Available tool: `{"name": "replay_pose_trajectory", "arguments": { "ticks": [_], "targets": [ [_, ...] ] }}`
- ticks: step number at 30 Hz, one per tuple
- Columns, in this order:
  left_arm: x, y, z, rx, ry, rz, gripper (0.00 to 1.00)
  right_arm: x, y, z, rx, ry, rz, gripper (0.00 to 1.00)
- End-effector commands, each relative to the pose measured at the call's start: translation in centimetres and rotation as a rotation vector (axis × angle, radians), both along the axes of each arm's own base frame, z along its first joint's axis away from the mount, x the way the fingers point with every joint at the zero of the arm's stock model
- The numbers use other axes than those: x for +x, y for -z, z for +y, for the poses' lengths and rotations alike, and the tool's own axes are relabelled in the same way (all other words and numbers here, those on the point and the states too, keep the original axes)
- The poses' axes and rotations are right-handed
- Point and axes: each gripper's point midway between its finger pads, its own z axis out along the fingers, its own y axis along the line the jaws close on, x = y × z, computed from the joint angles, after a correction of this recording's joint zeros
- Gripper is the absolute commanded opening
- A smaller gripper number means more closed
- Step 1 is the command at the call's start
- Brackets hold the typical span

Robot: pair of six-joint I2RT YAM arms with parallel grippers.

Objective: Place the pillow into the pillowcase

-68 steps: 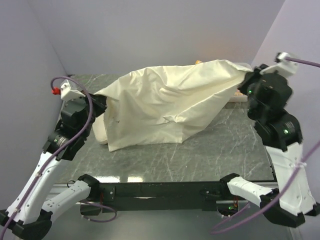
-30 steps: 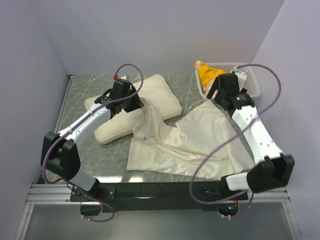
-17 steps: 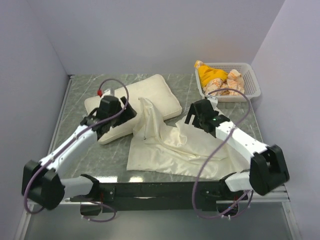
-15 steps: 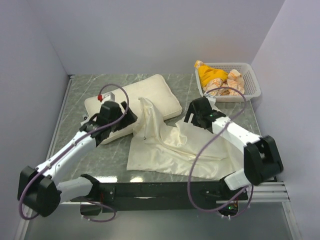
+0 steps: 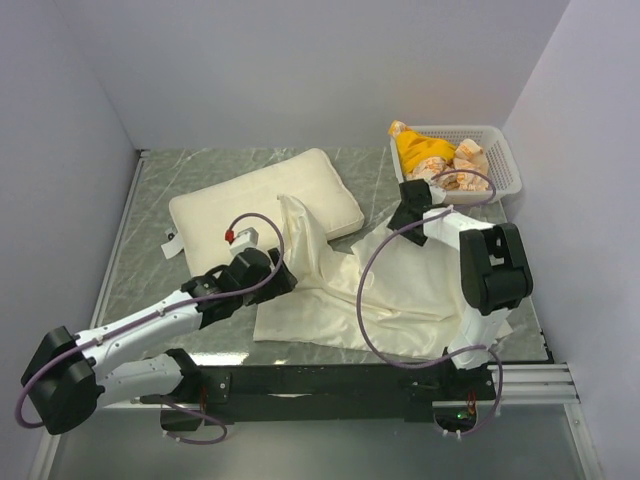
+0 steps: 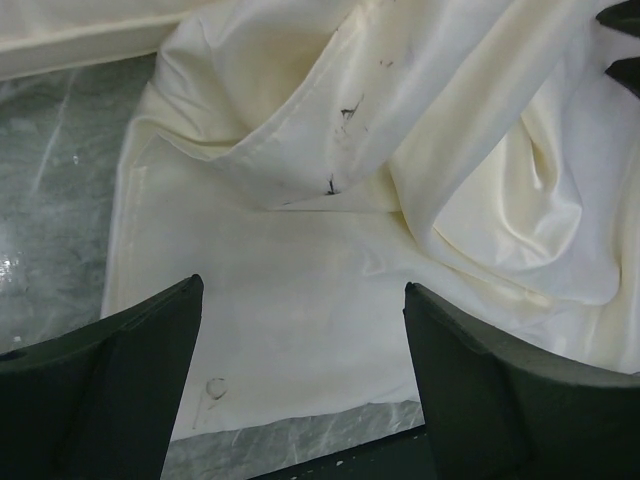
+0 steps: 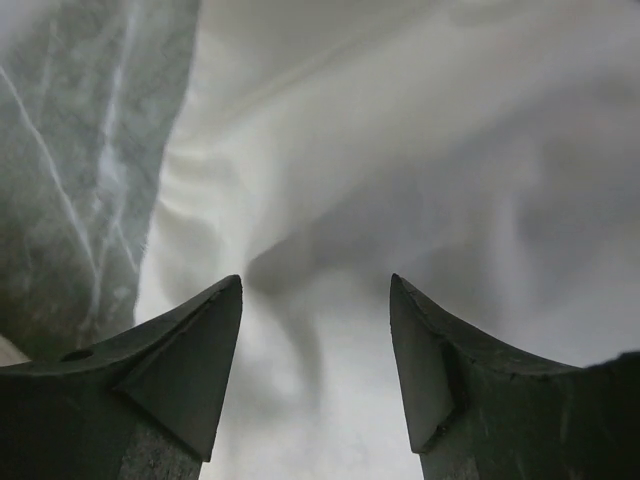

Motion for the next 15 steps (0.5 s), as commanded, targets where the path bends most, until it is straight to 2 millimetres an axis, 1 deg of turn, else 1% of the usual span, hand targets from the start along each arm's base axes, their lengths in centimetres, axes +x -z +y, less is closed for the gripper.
{"name": "replay_pose_trajectory", "arguments": {
  "ticks": [1, 3, 4, 5, 7, 10, 11, 12, 14, 15],
  "targets": [
    [1.0, -1.2, -1.4, -0.038, -0.021, -0.046, 0.86, 3.2, -2.0, 1.2, 0.025, 0.014, -0.047, 0.67],
    [1.0, -1.3, -1.8, -0.043, -0.013, -0.050, 0.86, 3.2, -2.0, 1.2, 0.011, 0.010, -0.031, 0.67],
    [0.9, -1.2, -1.9, -0.043, -0.012, -0.046, 0.86, 3.1, -2.0, 1.3, 0.013, 0.008, -0.031, 0.69],
    [0.9, -1.2, -2.2, -0.047, -0.006, -0.049, 0.86, 3.1, -2.1, 1.5, 0.017, 0.006, -0.040, 0.78],
    [0.8, -1.0, -2.2, -0.046, -0.005, -0.045, 0.86, 2.7, -2.4, 1.9, 0.026, -0.011, -0.049, 0.79],
    [0.7, -0.9, -2.4, -0.052, 0.002, -0.043, 0.86, 2.3, -3.0, 3.3, 0.016, -0.027, -0.053, 0.81],
    [0.6, -0.8, -2.5, -0.051, 0.003, -0.040, 0.86, 1.6, -2.6, 3.8, 0.008, -0.034, -0.022, 0.81],
    [0.6, -0.8, -2.5, -0.050, 0.003, -0.039, 0.86, 1.6, -2.5, 4.2, 0.014, -0.030, -0.012, 0.80],
    [0.6, -0.6, -2.5, -0.046, 0.003, -0.035, 0.85, 1.2, -2.1, 4.6, 0.040, -0.017, -0.003, 0.74],
    [0.6, -0.6, -2.4, -0.046, 0.000, -0.034, 0.85, 0.5, -1.6, 4.6, 0.044, -0.013, 0.007, 0.73]
  ]
}}
